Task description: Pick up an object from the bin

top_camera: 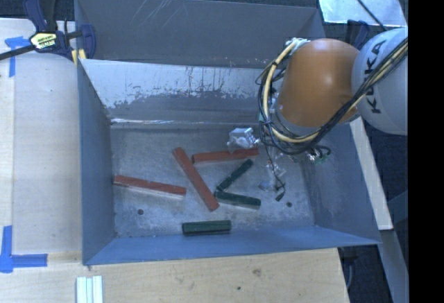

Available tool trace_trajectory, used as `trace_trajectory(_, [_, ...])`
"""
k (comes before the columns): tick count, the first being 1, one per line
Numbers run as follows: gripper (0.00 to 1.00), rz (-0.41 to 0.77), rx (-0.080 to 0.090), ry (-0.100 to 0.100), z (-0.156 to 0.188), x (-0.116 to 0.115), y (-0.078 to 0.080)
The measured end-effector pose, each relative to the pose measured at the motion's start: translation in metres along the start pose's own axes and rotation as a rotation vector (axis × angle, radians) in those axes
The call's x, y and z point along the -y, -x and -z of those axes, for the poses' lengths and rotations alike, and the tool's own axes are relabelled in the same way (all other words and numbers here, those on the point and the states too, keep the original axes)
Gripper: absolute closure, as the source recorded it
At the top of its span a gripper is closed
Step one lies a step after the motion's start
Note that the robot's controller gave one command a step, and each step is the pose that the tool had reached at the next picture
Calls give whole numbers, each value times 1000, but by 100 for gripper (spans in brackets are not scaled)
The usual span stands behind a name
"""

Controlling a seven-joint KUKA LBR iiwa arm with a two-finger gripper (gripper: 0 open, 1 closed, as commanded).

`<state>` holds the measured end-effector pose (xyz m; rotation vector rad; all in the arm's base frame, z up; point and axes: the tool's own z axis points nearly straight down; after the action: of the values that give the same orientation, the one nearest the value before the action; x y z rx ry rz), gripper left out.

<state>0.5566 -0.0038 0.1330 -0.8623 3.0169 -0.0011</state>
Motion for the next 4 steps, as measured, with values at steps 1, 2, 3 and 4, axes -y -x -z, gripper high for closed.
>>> trace_trajectory(1, [0, 175, 1, -1, -55, 6, -13])
trace_trajectory(2, [100, 434, 1, 1, -62, 0, 13])
trace_trajectory(3, [100, 434, 1, 1, -62, 0, 13])
trace_trajectory(4, [100, 434, -1, 3, -58, -1, 12])
